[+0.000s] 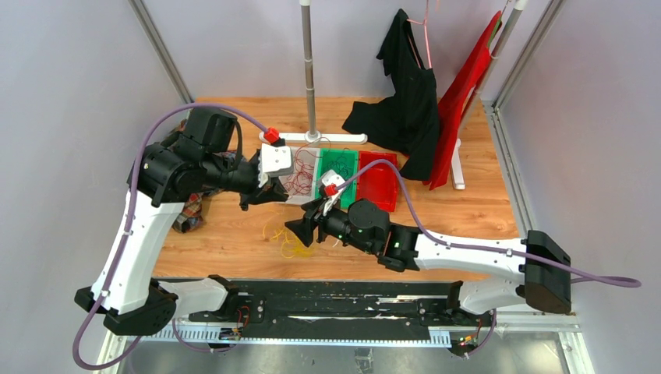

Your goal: Untangle the cables

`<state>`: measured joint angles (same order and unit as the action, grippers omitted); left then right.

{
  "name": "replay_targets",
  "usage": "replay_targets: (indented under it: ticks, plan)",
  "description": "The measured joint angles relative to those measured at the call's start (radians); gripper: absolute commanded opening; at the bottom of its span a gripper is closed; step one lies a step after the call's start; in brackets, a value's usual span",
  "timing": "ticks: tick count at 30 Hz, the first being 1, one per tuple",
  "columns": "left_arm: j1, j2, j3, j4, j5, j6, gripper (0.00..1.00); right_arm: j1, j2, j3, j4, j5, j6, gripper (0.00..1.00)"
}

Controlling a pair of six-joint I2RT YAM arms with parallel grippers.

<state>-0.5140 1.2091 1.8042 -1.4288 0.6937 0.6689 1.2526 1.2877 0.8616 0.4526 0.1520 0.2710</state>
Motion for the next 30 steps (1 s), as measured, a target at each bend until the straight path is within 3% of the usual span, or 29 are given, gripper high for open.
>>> replay_targets:
  ticks: [3,9,16,30]
  plan:
    - [0.0,0.0,0.008,-0.002,0.0,0.0,0.0,0.0,0.027,0.017,-0.004,0.013,-0.006,0.54]
    - [0.0,0.0,0.026,-0.002,0.004,-0.009,0.0,0.0,0.098,0.078,0.013,0.044,-0.011,0.56]
    - [0.0,0.003,0.057,-0.009,0.018,-0.029,0.0,0.0,0.214,0.113,0.07,0.06,-0.026,0.36]
    - [-0.002,0.074,0.415,-0.024,-0.007,-0.08,0.0,-0.002,0.291,-0.092,0.241,0.139,0.046,0.23]
